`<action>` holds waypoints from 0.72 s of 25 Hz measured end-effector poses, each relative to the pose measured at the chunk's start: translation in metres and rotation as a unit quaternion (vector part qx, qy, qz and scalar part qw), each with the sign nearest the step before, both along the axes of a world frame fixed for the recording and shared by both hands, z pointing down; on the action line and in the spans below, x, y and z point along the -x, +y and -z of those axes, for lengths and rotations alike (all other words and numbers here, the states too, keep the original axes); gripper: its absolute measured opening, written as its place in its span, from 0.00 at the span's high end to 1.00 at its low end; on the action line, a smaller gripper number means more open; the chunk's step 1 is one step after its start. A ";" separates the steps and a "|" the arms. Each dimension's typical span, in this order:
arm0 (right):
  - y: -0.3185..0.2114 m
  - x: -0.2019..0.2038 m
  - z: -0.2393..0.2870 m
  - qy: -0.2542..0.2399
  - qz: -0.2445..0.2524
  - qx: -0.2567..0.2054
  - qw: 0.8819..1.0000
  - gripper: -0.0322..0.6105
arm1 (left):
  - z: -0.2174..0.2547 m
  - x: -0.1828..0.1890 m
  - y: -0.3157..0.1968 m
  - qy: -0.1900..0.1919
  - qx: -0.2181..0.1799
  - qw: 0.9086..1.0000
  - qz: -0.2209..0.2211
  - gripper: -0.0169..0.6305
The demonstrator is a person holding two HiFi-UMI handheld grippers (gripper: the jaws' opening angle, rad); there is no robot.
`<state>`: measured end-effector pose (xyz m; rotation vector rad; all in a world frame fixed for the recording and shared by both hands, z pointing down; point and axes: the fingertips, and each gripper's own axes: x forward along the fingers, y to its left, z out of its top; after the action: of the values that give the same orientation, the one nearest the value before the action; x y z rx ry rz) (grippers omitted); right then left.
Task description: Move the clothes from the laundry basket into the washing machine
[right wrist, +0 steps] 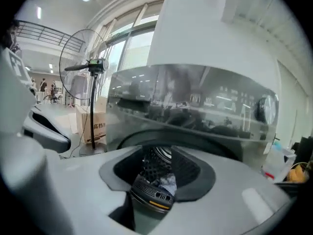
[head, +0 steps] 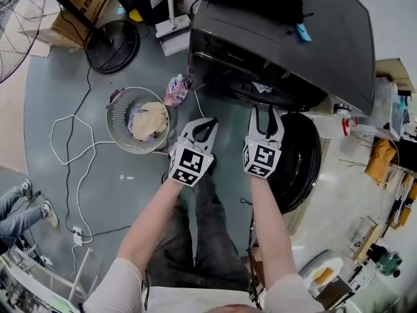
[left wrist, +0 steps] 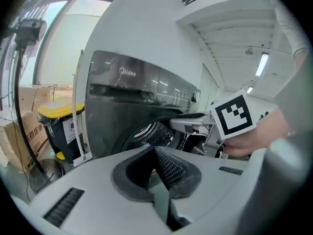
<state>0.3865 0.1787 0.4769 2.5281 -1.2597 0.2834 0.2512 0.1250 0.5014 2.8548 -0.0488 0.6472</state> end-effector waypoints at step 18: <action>0.087 0.145 0.354 0.020 0.034 -0.032 0.999 0.82 | 0.357 0.118 0.049 0.035 -0.037 0.997 -0.050 0.96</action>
<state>0.2417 0.2657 0.1228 2.5238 -1.3570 0.1785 0.1329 0.1740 0.1446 2.9643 0.0842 0.5752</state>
